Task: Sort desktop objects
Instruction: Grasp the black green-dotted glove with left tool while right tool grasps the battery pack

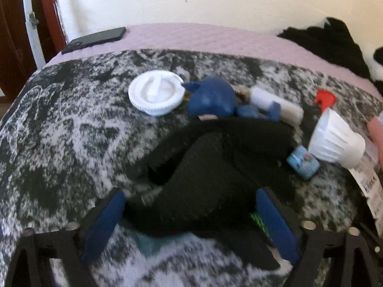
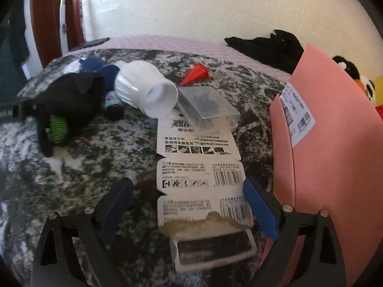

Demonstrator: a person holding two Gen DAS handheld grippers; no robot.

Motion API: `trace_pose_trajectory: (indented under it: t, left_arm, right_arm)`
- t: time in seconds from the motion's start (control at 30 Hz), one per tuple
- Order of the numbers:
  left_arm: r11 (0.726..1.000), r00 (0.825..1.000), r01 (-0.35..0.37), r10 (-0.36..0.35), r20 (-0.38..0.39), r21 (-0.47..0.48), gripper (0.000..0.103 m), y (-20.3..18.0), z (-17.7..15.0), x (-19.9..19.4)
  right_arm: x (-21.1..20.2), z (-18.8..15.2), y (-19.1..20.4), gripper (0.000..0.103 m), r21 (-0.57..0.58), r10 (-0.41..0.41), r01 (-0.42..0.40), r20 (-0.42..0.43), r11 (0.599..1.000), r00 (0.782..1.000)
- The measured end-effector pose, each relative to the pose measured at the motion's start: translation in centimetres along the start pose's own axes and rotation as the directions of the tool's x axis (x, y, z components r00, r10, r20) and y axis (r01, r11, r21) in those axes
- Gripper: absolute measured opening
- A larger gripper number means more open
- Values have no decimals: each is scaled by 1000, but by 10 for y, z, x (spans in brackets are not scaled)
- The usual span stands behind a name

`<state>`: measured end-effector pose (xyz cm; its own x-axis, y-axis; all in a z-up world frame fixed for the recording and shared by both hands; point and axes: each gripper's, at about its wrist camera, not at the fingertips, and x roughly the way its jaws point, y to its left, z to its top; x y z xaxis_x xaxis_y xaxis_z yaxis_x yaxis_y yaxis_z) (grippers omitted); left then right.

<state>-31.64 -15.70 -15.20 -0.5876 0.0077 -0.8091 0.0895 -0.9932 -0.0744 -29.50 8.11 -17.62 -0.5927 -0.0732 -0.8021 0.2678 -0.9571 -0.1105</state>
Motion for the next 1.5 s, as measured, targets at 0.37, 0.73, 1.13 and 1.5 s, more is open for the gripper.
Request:
trace_pose_trajectory:
  t: [0.37,0.73,1.13,1.5]
  left_arm:
    - [997,997,44,-40,59,-69,8,16,-14,-45]
    - [986,988,108,-92,121,-128,7,24,-67,-136]
    - [981,976,153,-131,174,-123,1,14,-137,-221]
    - [981,997,13,3,83,-194,75,33,-167,-203]
  right_arm:
    - [-33,-7,-4,27,26,57,-60,83,998,995]
    - [-114,-45,17,16,61,220,-228,113,972,969]
    - [-198,-89,68,16,-40,348,-347,180,937,920]
    - [-248,-113,67,16,-94,368,-356,234,930,900]
